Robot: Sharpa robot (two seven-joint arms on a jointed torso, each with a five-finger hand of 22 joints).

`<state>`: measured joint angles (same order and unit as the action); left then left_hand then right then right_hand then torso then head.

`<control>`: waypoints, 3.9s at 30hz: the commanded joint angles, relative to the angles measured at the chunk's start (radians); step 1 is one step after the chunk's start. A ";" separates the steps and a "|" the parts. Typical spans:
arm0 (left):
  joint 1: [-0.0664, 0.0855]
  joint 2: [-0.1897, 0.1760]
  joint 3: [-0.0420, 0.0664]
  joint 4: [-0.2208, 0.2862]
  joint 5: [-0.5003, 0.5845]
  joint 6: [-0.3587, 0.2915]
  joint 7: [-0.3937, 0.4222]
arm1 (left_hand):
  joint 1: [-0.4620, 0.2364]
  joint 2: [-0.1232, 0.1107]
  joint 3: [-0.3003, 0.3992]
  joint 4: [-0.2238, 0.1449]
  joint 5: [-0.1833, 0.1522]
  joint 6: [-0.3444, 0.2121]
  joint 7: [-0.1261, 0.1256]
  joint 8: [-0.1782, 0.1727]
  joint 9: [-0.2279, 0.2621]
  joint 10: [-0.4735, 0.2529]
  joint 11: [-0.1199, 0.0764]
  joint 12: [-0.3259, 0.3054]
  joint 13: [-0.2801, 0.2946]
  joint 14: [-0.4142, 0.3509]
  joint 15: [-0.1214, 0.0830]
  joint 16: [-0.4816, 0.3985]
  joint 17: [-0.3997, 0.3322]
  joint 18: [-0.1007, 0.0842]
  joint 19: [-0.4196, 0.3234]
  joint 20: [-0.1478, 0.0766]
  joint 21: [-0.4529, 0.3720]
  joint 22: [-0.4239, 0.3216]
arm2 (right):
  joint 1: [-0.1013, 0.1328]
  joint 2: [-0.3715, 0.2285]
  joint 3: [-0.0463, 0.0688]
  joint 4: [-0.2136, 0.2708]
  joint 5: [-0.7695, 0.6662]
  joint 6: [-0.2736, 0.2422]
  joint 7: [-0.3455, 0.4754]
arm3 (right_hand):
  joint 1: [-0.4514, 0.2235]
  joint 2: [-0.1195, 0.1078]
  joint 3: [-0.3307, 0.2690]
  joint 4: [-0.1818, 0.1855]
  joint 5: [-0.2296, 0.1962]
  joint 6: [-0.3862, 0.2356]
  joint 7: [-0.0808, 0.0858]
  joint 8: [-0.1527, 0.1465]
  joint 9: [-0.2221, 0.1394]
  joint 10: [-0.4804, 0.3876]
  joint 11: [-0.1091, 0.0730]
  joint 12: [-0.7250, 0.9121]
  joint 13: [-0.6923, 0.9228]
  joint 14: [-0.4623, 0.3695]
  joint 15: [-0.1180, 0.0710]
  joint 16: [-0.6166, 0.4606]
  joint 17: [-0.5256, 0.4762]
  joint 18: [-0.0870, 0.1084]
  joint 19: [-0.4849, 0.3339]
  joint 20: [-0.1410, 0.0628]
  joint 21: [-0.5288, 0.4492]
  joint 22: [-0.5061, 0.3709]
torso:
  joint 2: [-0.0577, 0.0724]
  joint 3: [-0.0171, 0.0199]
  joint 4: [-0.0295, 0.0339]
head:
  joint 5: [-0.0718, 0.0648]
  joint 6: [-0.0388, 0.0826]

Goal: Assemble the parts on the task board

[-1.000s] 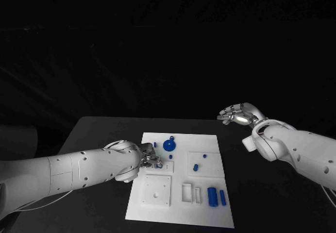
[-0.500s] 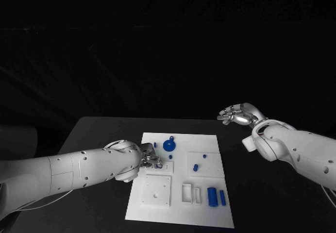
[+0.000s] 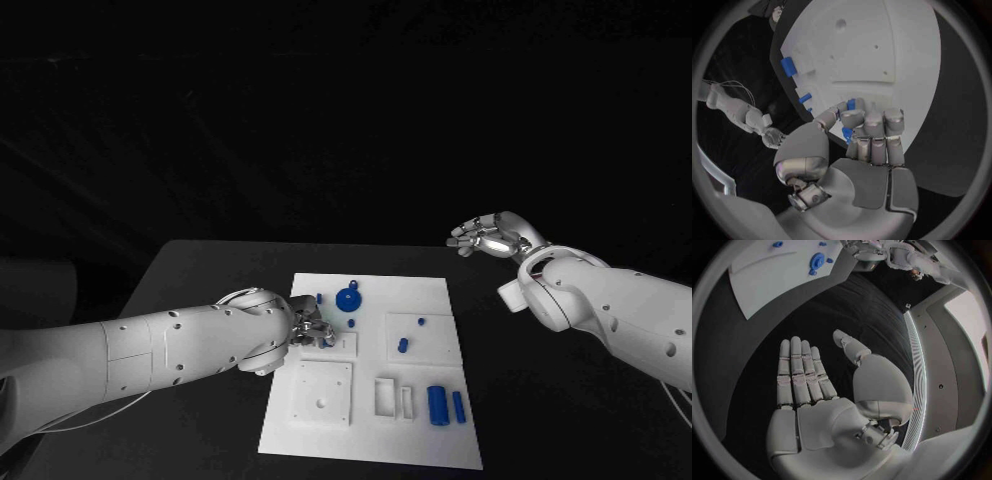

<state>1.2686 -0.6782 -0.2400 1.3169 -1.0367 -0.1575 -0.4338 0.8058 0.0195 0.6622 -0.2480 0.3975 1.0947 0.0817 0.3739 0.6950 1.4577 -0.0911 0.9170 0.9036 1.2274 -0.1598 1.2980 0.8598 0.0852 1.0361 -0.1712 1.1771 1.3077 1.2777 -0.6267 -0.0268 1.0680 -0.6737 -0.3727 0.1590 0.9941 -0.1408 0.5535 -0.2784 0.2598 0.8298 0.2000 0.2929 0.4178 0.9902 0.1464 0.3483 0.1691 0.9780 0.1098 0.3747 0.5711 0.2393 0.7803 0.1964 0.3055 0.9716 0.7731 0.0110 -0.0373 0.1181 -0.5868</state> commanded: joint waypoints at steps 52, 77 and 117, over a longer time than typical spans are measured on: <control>-0.003 0.016 -0.001 -0.008 -0.001 0.011 0.008 | -0.055 -0.125 0.031 0.075 -0.340 0.141 -0.099 0.015 0.014 -0.038 -0.036 0.033 -0.041 0.042 -0.067 0.025 -0.030 0.031 -0.006 -0.103 0.005 0.004 | 0.000 0.003 0.000 -0.002 -0.001 0.021 0.000 | 0.009 0.000 -0.011 -0.002 0.025 -0.007 0.001 0.005 -0.007 0.011 0.001 -0.014 -0.022 -0.006 0.013 -0.018 -0.005 0.006 -0.013 0.014 -0.017 -0.002 | 0.000 -0.0011 0.0007 | -0.007 0.001; -0.003 -0.001 -0.001 -0.006 0.020 -0.012 0.015 | -0.024 -0.140 0.030 0.079 -0.343 0.127 -0.094 0.007 0.011 -0.045 -0.032 0.035 -0.048 0.035 -0.065 0.024 -0.037 0.032 -0.010 -0.101 0.004 0.003 | 0.000 0.000 0.000 -0.003 -0.001 0.020 0.000 | 0.010 0.001 -0.014 -0.001 0.025 -0.008 0.002 0.005 -0.009 0.012 0.002 -0.016 -0.028 -0.010 0.016 -0.022 -0.006 0.006 -0.018 0.015 -0.021 -0.002 | 0.000 -0.0015 0.0009 | -0.010 0.002; -0.003 -0.011 -0.001 -0.012 0.059 -0.022 0.023 | 0.015 -0.108 0.030 0.038 -0.338 0.014 -0.051 -0.087 -0.037 -0.062 0.008 0.033 -0.049 0.017 -0.030 0.021 -0.046 0.025 -0.028 -0.096 -0.004 0.001 | 0.000 -0.001 0.000 -0.003 -0.001 0.023 -0.001 | 0.010 0.001 -0.015 -0.001 0.025 -0.008 0.002 0.005 -0.010 0.014 0.002 -0.017 -0.033 -0.012 0.017 -0.025 -0.007 0.006 -0.021 0.017 -0.024 -0.002 | 0.000 -0.0012 0.0004 | -0.010 0.001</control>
<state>1.2658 -0.6885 -0.2411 1.3071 -0.9833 -0.1691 -0.4153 0.8147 -0.0854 0.6911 -0.2076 0.0608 1.1194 0.0248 0.2897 0.6585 1.3966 -0.0878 0.9486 0.8555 1.2449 -0.1942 1.3206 0.8152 0.1160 1.0148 -0.1608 1.1770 1.3073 1.2776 -0.6276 -0.0269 1.0641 -0.6737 -0.3637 0.1526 0.9941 -0.1408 0.5425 -0.2785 0.2790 0.8298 0.2000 0.2929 0.4092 0.9973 0.1464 0.3367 0.1371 0.9681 0.1193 0.3552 0.5655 0.2394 0.7662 0.2105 0.2864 0.9715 0.7734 0.0098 -0.0366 0.1071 -0.5853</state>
